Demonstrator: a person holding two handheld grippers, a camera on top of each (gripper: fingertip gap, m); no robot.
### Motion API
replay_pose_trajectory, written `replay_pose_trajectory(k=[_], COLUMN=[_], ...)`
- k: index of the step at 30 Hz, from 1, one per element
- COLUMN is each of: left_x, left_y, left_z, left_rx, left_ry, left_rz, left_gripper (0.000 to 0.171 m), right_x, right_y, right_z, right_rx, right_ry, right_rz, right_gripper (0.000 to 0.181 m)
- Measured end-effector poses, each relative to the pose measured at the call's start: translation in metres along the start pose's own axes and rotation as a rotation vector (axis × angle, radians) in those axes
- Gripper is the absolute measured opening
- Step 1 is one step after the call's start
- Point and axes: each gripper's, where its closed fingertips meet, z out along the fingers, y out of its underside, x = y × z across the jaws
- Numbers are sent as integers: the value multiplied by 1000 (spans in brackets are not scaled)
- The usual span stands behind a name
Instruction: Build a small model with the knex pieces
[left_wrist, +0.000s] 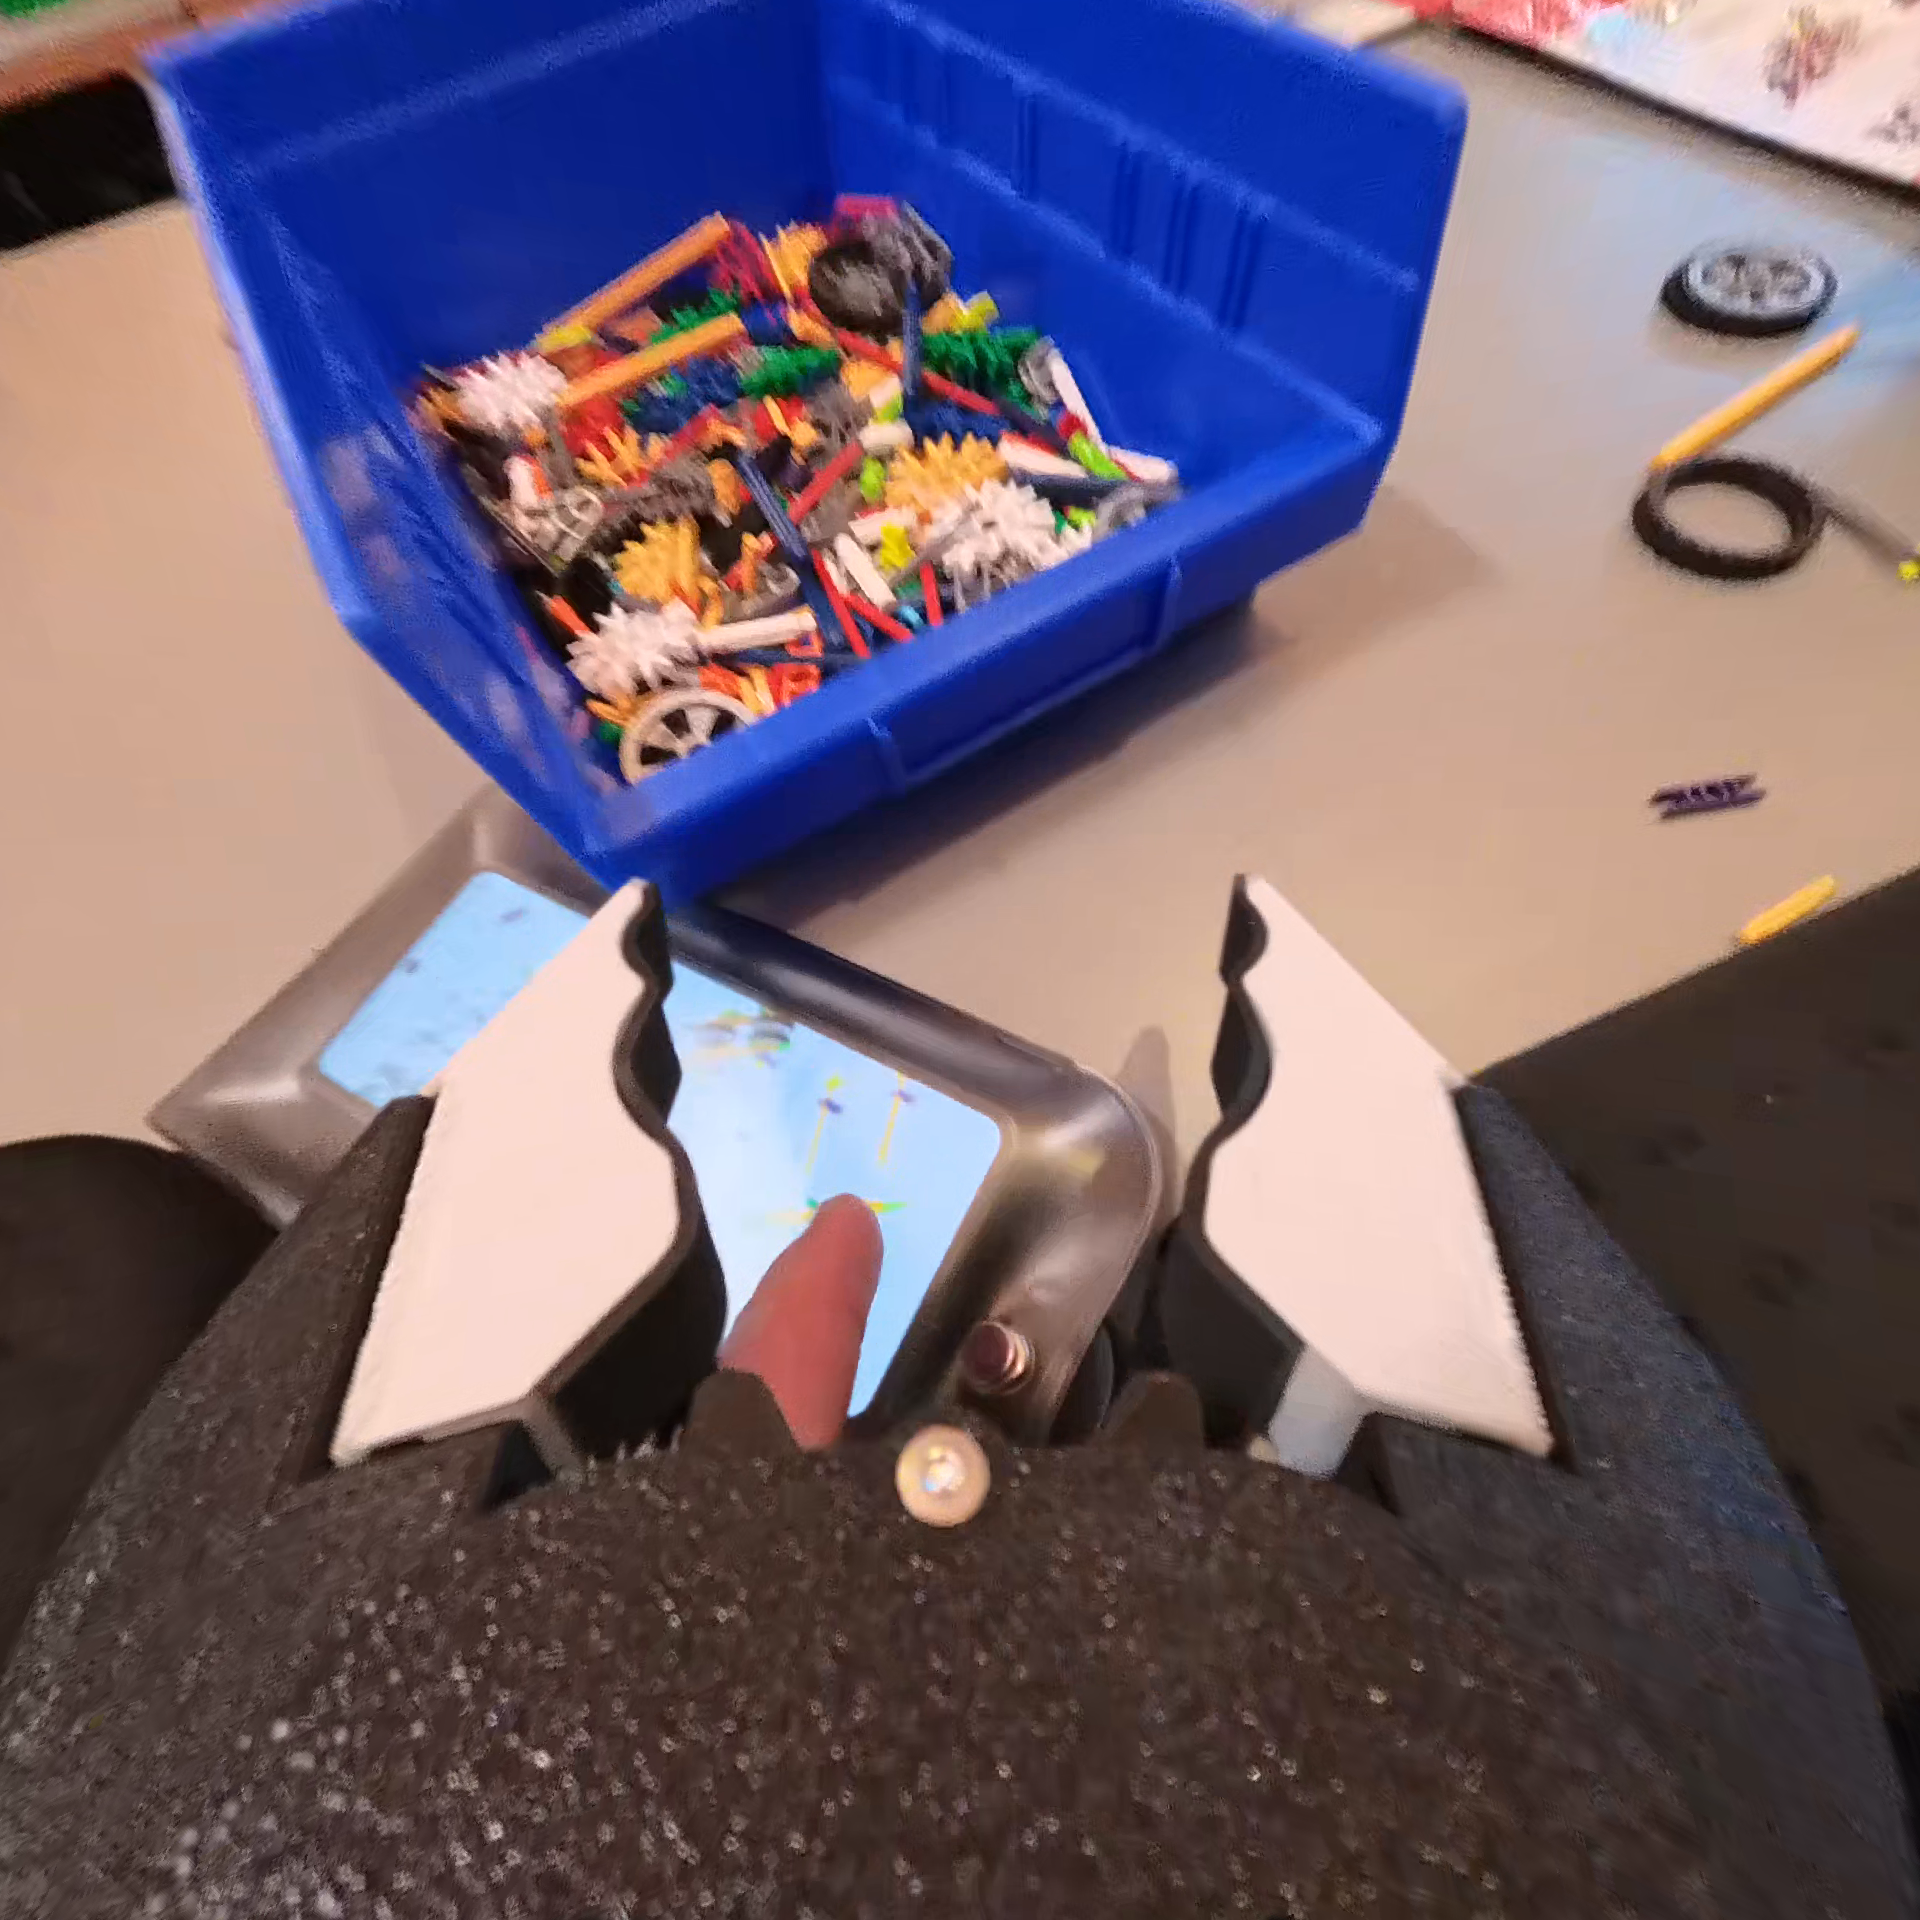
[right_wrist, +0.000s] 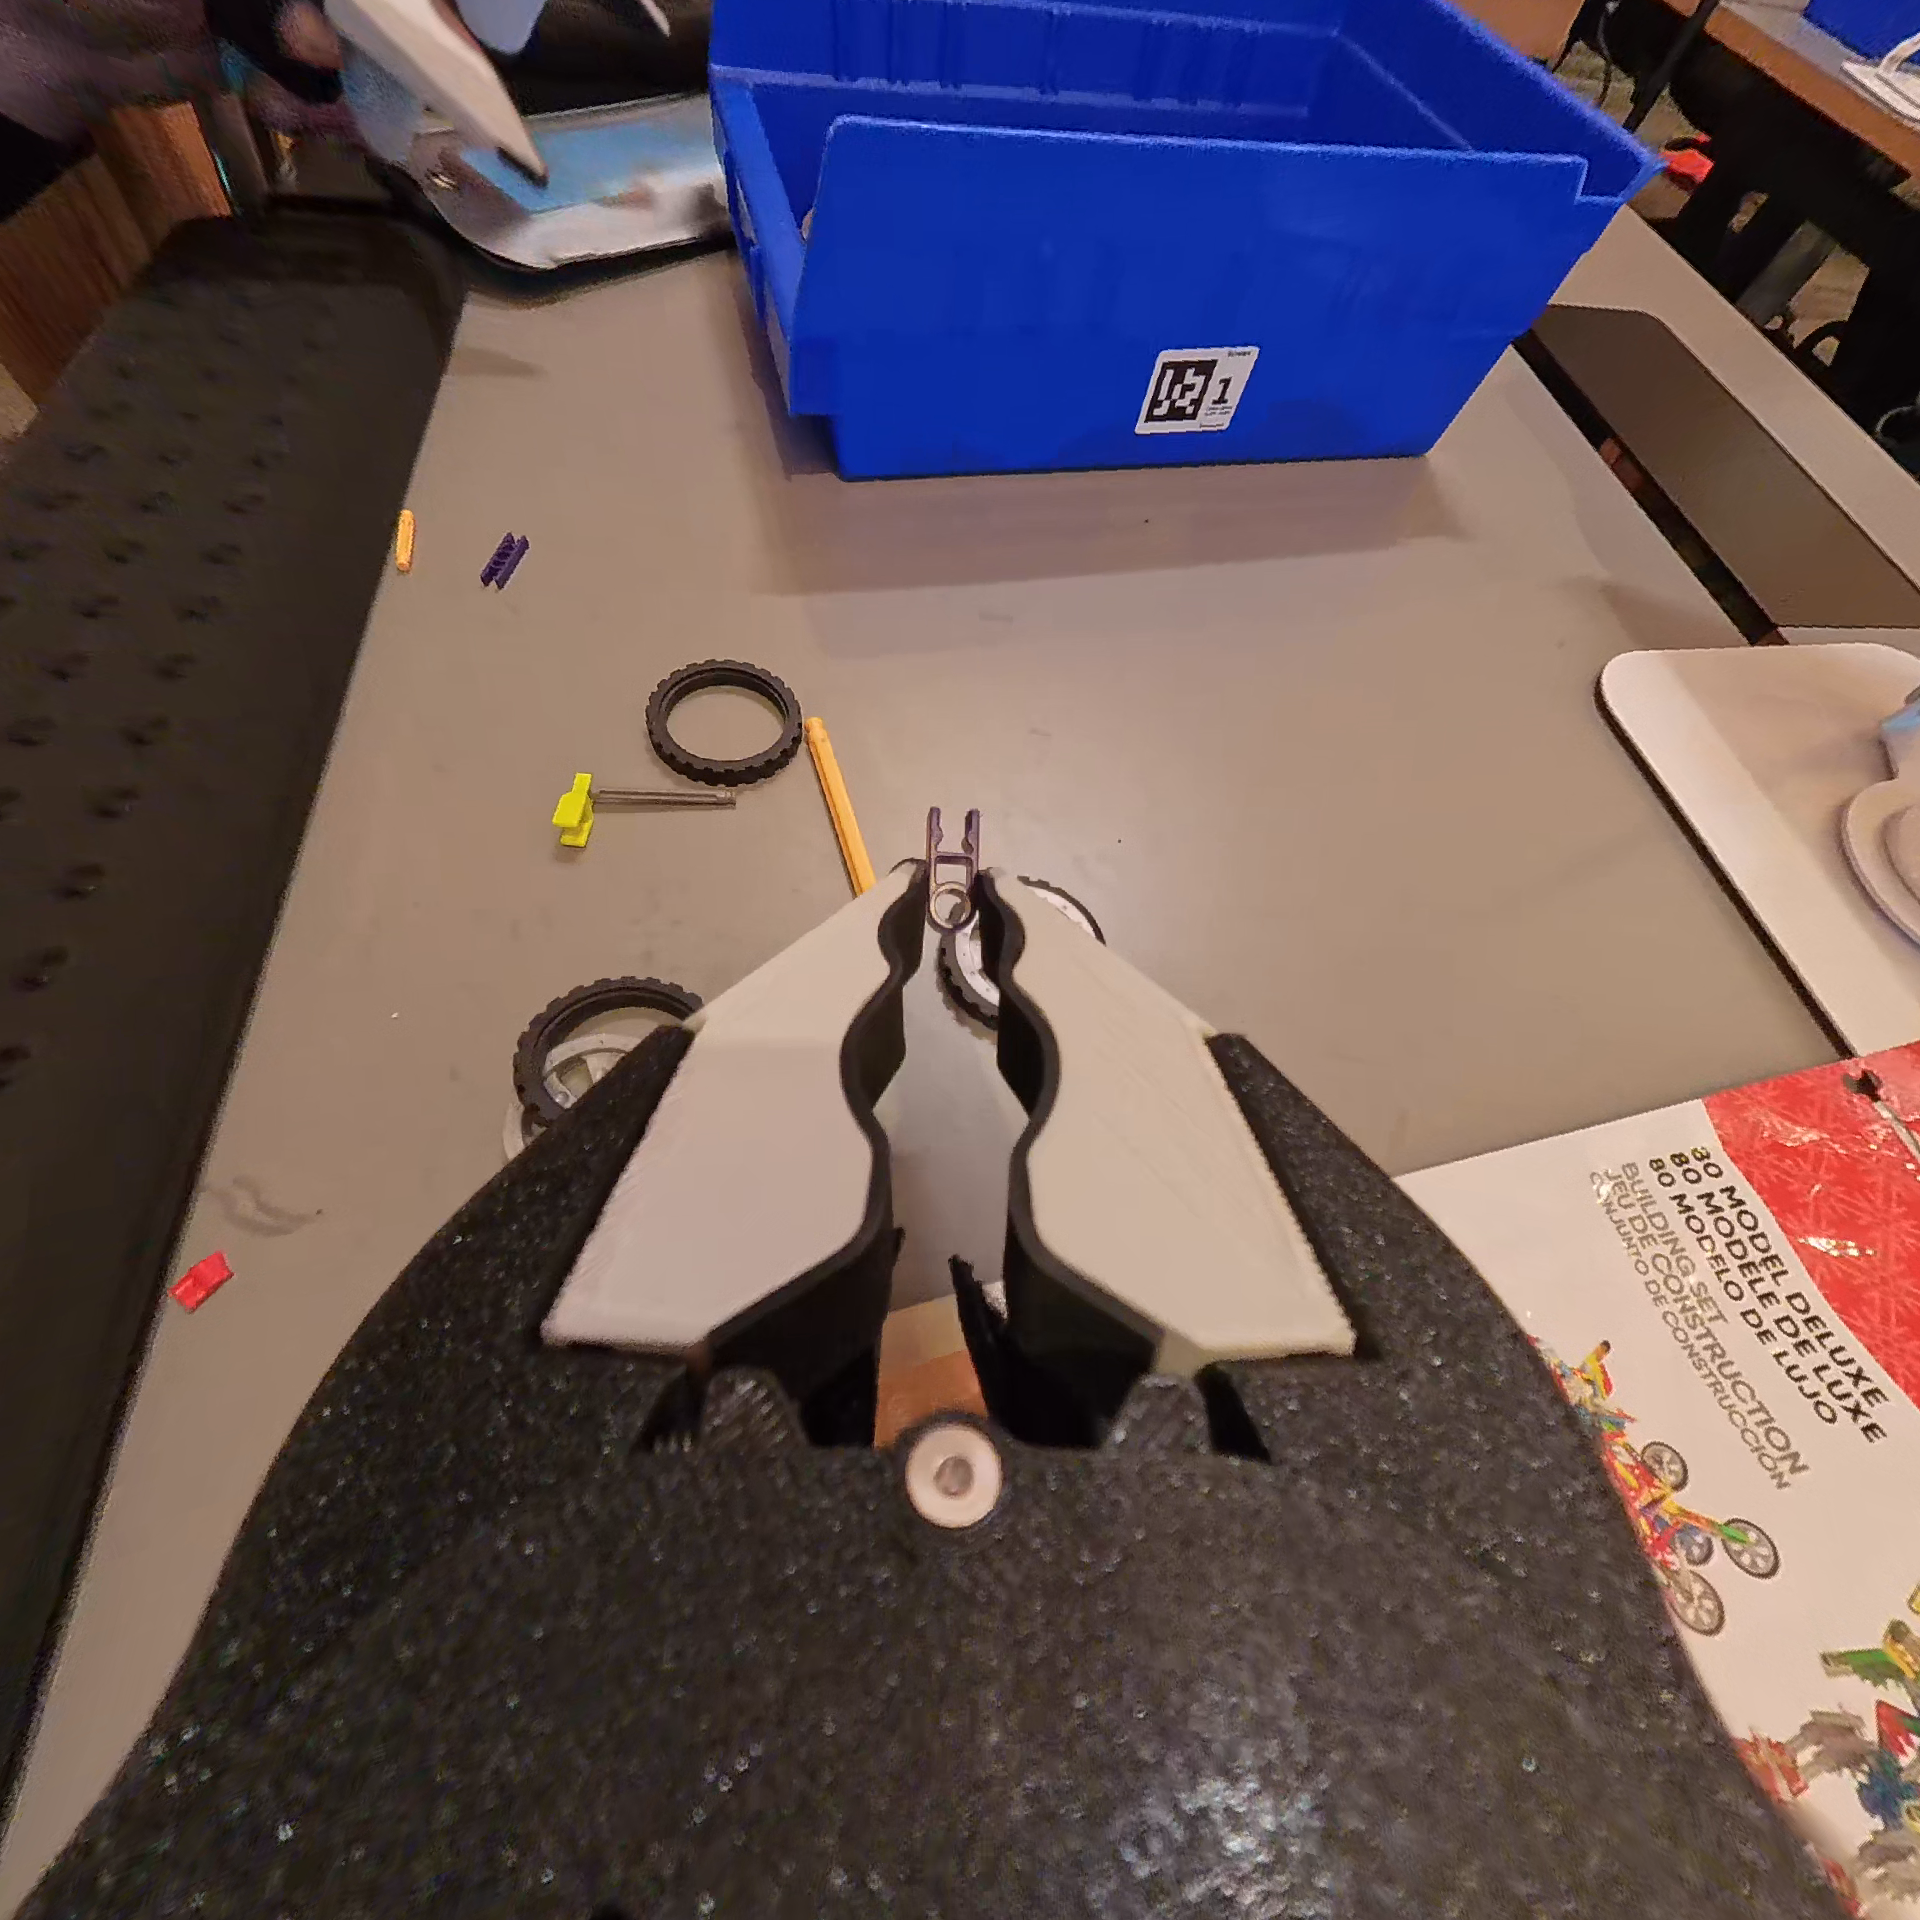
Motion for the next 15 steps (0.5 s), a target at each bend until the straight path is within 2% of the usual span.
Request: replay_pose_trajectory(k=[4,7,15], left_x=[10,8,10], left_y=[8,11,6], left_z=[3,4,5], left_rx=[-37,-53,-72], left_ry=[42,52,84], left_rz=[41,29,66], left_gripper=[111,123,129], right_x=[6,8,12], right_y=[7,15,22], right_z=[0,3,7], right_rx=[-11,-35,-62], right_ry=[9,7,19], right_rz=[25,41,54], right_gripper=[9,9,10])
